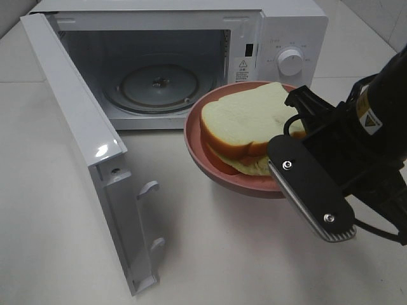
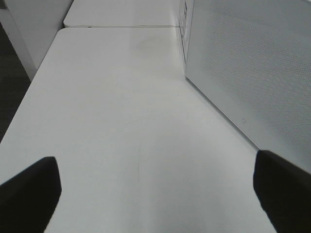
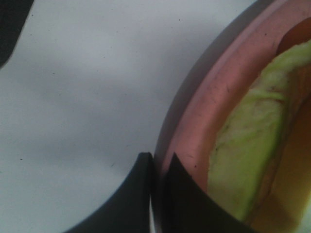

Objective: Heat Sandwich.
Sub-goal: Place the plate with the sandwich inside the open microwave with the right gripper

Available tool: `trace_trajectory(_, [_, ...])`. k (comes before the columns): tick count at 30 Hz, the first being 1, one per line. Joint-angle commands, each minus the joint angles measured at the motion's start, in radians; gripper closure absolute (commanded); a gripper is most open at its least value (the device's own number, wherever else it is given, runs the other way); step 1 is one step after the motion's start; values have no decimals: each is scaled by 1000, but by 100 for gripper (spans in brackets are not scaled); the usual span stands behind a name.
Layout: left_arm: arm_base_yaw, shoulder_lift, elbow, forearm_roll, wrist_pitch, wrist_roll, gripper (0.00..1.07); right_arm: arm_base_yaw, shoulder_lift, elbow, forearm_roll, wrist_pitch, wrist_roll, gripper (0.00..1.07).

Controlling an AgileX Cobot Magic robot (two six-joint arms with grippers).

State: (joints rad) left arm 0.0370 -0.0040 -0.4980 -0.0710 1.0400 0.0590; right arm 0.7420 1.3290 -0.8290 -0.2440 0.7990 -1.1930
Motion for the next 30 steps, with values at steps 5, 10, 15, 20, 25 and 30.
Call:
trace_trajectory(5, [1,-29,2,-1,-4,-2,5,-66,-12,2,53,-72,-187,105])
trace_trajectory(10, [1,-29,2,-1,-4,-2,5,-68,-12,2,70,-77,-214,105])
trace_trajectory(15, [1,-29,2,-1,-4,-2,5,-68,-12,2,71,-83,-215,105])
trace_trajectory(20, [1,-29,2,-1,-4,-2,5,-68,33,-9,74,-113,-215,105])
trace_trajectory(25, [1,-29,2,-1,-4,-2,5,-66,90,-55,74,-132,-214,105])
trace_trajectory(30, [1,-29,2,-1,-4,-2,5,-66,149,-115,74,-137,-214,107])
